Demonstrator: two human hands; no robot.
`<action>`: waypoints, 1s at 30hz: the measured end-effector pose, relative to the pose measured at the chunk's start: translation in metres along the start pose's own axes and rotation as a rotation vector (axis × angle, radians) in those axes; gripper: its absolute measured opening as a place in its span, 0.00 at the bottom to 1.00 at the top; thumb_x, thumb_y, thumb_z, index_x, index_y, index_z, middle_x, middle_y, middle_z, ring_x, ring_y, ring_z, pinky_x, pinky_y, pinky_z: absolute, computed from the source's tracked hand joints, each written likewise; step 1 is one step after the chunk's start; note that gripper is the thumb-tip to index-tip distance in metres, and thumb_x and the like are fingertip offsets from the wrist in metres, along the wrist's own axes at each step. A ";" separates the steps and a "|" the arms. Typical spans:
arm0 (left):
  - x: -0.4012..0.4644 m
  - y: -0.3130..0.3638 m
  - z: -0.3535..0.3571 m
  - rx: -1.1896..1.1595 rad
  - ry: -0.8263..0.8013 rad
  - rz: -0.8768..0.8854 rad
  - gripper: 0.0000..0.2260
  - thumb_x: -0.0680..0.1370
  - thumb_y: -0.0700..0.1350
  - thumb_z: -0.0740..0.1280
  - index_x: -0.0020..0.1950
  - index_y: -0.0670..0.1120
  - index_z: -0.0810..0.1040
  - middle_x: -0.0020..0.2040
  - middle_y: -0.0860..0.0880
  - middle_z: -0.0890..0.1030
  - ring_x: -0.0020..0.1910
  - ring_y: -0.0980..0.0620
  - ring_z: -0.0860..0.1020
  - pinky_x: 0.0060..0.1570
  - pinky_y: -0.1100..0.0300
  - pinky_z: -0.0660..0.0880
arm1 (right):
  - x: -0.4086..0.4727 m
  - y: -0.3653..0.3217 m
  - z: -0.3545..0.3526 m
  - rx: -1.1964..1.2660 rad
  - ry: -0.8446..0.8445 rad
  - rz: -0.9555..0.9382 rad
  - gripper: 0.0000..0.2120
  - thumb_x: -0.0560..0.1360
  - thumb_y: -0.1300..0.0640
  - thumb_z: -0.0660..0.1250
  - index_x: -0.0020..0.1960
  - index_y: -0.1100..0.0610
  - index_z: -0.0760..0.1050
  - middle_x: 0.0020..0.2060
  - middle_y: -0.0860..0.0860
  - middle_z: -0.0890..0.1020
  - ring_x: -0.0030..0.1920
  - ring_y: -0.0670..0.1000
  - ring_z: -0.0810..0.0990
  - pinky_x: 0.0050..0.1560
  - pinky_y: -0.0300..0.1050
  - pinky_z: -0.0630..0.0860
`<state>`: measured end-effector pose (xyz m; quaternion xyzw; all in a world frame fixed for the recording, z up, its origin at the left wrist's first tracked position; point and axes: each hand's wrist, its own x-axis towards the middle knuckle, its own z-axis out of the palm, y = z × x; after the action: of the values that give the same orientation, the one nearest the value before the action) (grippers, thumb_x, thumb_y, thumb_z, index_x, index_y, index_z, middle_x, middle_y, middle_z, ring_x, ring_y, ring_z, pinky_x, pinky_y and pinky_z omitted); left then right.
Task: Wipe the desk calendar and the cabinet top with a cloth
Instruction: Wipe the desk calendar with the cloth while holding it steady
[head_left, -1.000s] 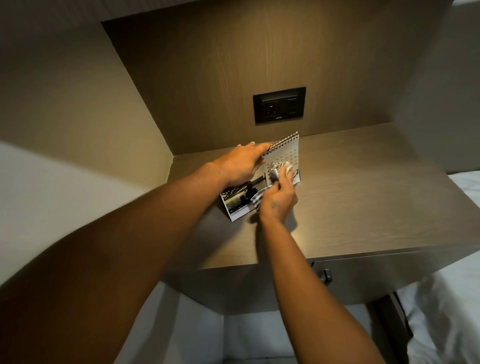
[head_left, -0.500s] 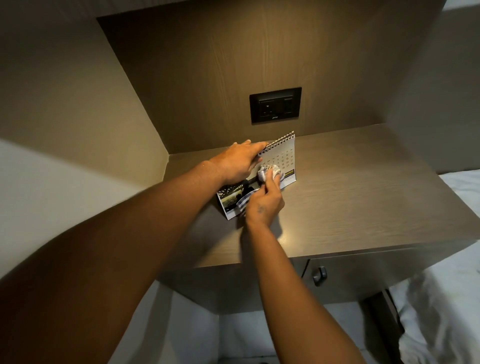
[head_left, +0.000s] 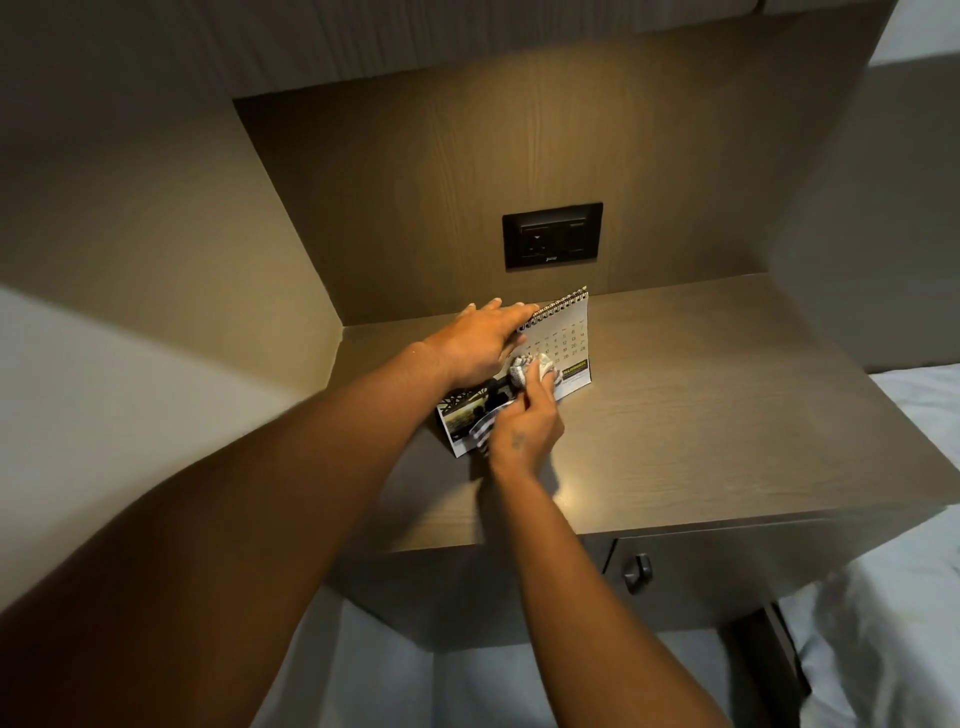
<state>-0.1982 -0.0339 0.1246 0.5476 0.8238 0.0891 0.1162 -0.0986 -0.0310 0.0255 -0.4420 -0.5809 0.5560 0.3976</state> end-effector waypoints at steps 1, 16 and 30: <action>0.000 0.000 0.000 -0.001 -0.001 0.001 0.23 0.86 0.48 0.56 0.81 0.52 0.56 0.81 0.46 0.59 0.81 0.42 0.52 0.77 0.42 0.47 | 0.012 -0.004 -0.003 -0.008 0.015 0.008 0.23 0.80 0.70 0.60 0.73 0.56 0.71 0.76 0.58 0.68 0.76 0.58 0.68 0.71 0.42 0.64; -0.003 -0.001 -0.002 0.008 -0.003 0.010 0.24 0.86 0.48 0.57 0.81 0.54 0.55 0.82 0.48 0.58 0.81 0.44 0.51 0.77 0.43 0.46 | -0.010 -0.001 0.003 0.063 -0.009 0.073 0.23 0.81 0.69 0.59 0.73 0.54 0.71 0.78 0.56 0.66 0.76 0.58 0.67 0.74 0.49 0.66; -0.004 0.003 -0.003 0.024 0.012 0.006 0.24 0.86 0.48 0.56 0.82 0.52 0.55 0.82 0.47 0.57 0.81 0.44 0.52 0.78 0.43 0.48 | 0.062 -0.025 -0.016 0.140 0.142 0.104 0.19 0.83 0.64 0.58 0.71 0.55 0.74 0.68 0.60 0.76 0.66 0.58 0.77 0.62 0.53 0.80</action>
<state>-0.1951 -0.0367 0.1289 0.5508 0.8239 0.0830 0.1046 -0.1029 0.0329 0.0494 -0.4811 -0.4872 0.5824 0.4381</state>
